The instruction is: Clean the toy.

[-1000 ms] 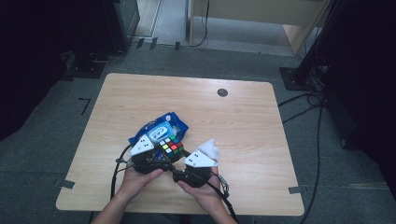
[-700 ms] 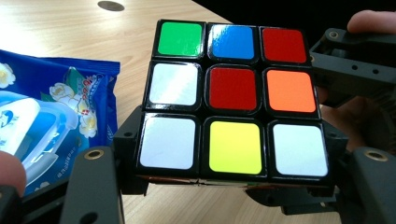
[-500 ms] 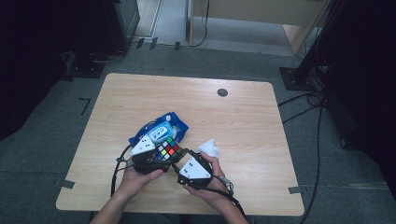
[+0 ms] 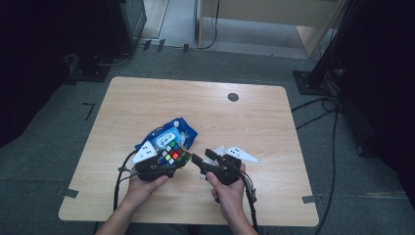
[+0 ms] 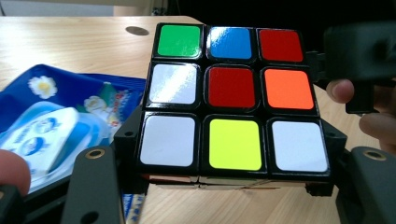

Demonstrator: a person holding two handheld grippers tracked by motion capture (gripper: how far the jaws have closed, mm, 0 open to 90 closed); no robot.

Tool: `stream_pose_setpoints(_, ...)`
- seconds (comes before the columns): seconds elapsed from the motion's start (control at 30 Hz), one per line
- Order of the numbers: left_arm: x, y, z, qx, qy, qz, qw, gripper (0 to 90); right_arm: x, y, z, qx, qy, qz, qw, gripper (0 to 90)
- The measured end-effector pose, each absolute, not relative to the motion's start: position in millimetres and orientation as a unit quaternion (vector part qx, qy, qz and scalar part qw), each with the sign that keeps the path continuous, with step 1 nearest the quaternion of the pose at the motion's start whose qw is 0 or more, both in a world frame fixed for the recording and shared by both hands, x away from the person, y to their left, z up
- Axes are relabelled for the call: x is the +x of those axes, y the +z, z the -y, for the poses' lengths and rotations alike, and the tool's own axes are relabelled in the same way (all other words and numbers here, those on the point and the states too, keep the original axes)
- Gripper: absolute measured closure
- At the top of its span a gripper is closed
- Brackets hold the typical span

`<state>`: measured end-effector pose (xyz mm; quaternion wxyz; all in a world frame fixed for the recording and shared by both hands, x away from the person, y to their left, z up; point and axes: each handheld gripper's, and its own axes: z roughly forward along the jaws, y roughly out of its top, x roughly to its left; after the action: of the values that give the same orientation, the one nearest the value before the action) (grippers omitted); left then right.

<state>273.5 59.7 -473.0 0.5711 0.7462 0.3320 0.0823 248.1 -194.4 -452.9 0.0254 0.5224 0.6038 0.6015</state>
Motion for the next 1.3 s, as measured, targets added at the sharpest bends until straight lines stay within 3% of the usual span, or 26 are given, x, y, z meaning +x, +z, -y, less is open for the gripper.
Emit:
stream_pose_setpoints(0.07,270,-475,-54,0.748,0.086,-0.325,0.572,33.7,248,-454,193,0.534,0.614,-0.581,-0.026,30.9)
stream_pose_setpoints(0.23,260,-475,-42,0.755,0.105,-0.298,0.575,33.7,247,-460,185,0.569,0.607,-0.548,-0.088,21.8)
stream_pose_setpoints(0.37,255,-475,-37,0.763,0.124,-0.286,0.567,33.7,248,-467,186,0.584,0.604,-0.528,-0.125,31.9)
stream_pose_setpoints(0.5,254,-476,-35,0.769,0.134,-0.282,0.558,33.6,247,-468,187,0.598,0.595,-0.519,-0.141,34.7)
stream_pose_setpoints(0.6,254,-475,-33,0.772,0.131,-0.283,0.555,33.5,243,-463,185,0.588,0.594,-0.539,-0.101,34.8)
stream_pose_setpoints(0.8,252,-473,-29,0.775,0.143,-0.284,0.547,31.2,225,-444,165,0.523,0.566,-0.628,0.108,34.8)
stream_pose_setpoints(0.87,251,-473,-28,0.775,0.148,-0.283,0.545,30.5,221,-442,160,0.507,0.556,-0.642,0.147,34.8)
stream_pose_setpoints(1.03,250,-473,-31,0.776,0.159,-0.279,0.542,31.2,220,-443,158,0.494,0.557,-0.649,0.156,34.6)
stream_pose_setpoints(1.17,253,-472,-36,0.772,0.160,-0.283,0.546,33.9,225,-443,165,0.485,0.578,-0.645,0.121,33.2)
stream_pose_setpoints(1.3,258,-471,-47,0.764,0.160,-0.297,0.550,34.2,224,-430,187,0.479,0.604,-0.620,0.146,31.2)
